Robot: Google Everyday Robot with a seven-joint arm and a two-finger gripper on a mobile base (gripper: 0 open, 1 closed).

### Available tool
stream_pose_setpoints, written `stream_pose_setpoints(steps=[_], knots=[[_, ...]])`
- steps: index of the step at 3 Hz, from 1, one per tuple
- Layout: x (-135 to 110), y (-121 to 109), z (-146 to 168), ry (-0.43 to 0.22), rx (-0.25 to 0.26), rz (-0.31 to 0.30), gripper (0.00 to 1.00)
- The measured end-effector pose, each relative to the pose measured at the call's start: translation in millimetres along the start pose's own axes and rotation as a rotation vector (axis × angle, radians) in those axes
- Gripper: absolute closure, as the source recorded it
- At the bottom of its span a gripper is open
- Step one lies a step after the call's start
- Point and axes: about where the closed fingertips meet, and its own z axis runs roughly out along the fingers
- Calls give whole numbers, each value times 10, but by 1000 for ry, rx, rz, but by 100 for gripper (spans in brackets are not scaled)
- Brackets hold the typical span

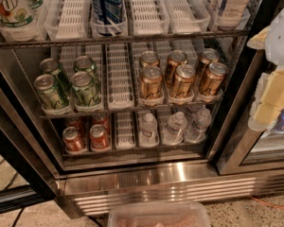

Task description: Pick water bottle from bottom shelf of fridge

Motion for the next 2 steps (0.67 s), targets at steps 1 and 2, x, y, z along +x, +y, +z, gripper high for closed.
stream_pose_setpoints(steps=[1, 2], knots=[[0, 0, 0, 0, 0, 0, 0], [-2, 111, 154, -4, -3, 20, 0]])
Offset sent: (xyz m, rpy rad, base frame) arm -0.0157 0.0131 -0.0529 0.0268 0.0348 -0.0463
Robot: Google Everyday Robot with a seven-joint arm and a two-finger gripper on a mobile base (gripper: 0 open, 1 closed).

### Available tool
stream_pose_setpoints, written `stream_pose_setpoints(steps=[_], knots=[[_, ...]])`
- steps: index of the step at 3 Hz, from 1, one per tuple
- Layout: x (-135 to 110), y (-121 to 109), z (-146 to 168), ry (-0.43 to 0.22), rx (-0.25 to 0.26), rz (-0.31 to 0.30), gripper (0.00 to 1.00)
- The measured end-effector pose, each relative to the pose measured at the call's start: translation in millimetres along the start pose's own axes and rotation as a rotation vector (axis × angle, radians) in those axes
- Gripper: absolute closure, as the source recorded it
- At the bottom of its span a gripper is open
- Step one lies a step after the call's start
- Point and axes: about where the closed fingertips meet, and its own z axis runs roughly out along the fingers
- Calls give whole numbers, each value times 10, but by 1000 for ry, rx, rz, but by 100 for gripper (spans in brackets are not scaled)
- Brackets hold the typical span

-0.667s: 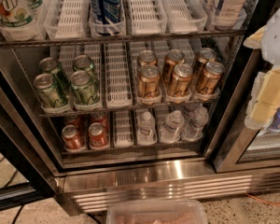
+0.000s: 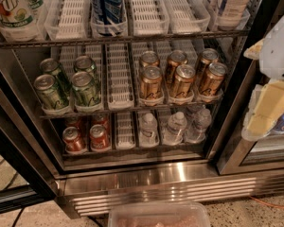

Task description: Pick water bottle from bottom shelf of fridge

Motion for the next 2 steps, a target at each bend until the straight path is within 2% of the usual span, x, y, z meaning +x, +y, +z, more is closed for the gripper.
stream_pose_setpoints(steps=[1, 2], knots=[[-26, 305, 358, -28, -19, 36, 0], [-67, 625, 802, -50, -29, 30, 0]])
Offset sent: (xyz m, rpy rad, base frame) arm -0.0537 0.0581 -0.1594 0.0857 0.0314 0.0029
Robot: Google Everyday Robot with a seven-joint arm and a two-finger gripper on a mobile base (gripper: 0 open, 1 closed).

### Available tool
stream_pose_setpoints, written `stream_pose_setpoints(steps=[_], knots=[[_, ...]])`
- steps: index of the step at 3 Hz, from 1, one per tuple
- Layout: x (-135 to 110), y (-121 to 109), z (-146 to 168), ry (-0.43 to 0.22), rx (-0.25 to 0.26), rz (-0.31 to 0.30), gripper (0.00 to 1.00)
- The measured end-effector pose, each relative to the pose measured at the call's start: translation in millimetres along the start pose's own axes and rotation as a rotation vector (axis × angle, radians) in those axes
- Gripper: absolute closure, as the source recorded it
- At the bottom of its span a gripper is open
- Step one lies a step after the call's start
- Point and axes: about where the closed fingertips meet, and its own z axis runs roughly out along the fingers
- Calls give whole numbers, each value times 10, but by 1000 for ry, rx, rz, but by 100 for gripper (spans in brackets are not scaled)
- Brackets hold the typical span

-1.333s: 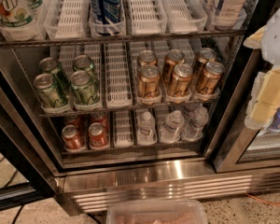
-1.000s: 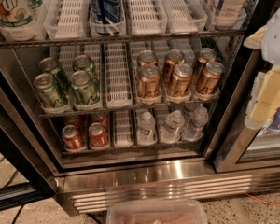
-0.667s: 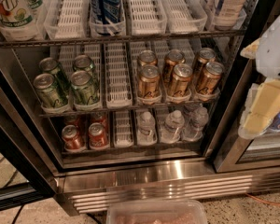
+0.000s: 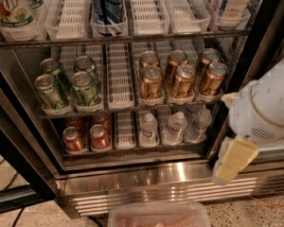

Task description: Pick water bottle from bottom shelf of fridge

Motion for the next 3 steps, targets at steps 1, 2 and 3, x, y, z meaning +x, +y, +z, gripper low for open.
stream_pose_setpoints(steps=[1, 2, 3], knots=[[-7, 277, 465, -25, -6, -20, 0], [-7, 277, 466, -25, -6, -20, 0], [9, 381, 700, -46, -12, 2, 0]])
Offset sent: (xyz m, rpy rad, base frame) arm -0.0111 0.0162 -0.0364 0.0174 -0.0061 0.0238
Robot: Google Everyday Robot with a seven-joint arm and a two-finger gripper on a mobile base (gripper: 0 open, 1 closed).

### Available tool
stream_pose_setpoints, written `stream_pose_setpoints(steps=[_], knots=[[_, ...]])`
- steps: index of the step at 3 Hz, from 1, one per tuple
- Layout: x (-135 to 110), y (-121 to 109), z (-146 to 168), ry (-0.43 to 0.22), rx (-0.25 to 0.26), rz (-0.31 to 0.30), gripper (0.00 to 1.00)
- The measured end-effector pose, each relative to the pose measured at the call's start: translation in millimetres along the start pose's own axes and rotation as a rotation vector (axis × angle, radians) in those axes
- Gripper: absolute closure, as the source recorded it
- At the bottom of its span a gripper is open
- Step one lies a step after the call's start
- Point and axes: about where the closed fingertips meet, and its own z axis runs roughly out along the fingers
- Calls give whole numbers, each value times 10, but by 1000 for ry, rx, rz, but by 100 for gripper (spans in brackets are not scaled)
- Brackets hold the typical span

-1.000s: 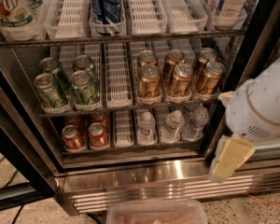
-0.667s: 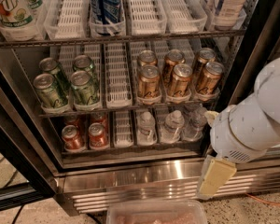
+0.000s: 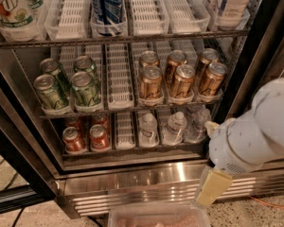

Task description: Pick water bottle from bottom shelf of fridge

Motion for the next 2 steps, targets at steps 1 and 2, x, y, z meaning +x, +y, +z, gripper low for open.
stream_pose_setpoints(steps=[1, 2], knots=[[41, 136, 389, -37, -23, 20, 0], [62, 222, 725, -64, -14, 29, 0]])
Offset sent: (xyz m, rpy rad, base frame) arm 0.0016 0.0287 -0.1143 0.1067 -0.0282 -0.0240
